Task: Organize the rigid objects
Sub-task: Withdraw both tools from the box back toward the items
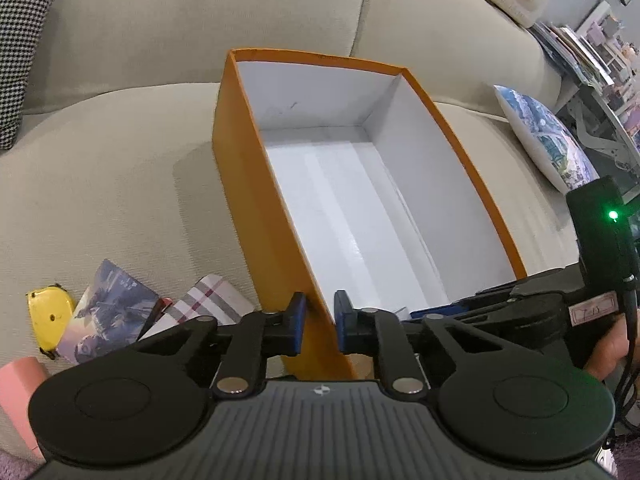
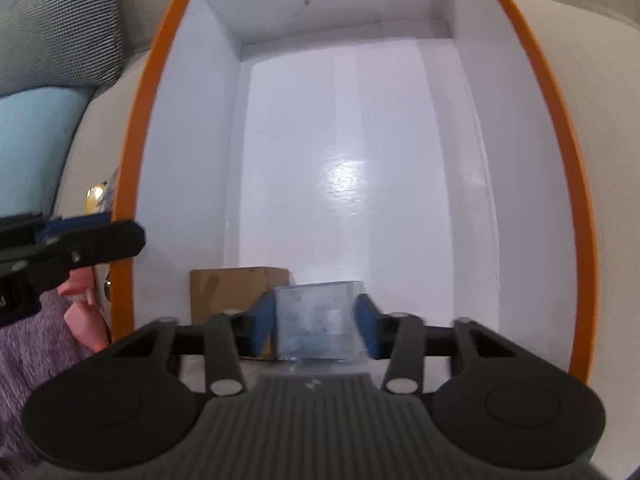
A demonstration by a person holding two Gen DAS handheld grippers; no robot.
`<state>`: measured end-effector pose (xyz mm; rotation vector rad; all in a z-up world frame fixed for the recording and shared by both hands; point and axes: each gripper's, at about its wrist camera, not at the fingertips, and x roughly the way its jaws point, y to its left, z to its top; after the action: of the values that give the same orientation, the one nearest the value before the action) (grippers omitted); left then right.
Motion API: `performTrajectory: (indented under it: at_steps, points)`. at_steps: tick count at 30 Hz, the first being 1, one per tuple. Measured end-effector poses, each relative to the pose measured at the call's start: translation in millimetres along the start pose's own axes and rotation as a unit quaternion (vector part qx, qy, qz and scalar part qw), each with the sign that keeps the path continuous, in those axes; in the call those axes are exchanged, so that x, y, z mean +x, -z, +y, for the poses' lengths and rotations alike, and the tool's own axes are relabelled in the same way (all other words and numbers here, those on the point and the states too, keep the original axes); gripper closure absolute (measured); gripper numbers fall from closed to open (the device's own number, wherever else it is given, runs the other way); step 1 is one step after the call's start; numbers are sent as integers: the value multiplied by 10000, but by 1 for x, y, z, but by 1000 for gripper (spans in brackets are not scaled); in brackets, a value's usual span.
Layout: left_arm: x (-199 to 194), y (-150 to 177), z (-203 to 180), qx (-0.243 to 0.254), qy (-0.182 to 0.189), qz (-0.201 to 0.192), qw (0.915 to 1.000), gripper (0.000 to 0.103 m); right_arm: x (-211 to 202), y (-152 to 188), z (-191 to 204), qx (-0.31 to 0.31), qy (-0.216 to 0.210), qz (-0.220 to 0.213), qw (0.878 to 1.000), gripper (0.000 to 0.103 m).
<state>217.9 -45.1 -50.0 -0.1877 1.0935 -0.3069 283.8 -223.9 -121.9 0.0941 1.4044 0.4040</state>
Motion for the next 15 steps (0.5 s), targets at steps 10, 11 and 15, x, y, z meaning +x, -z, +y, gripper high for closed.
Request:
performTrajectory:
  at_steps: [10, 11, 15]
  points:
    - [3, -13, 1, 185, -79, 38, 9998, 88, 2, 2, -6, 428, -230, -5, 9988, 72]
    - [3, -13, -1, 241, -108, 45, 9996, 88, 2, 2, -5, 405, -207, -9, 9990, 72]
    - [2, -9, -2, 252, -176, 5, 9995, 88, 2, 6, 2, 202, -82, -55, 9997, 71]
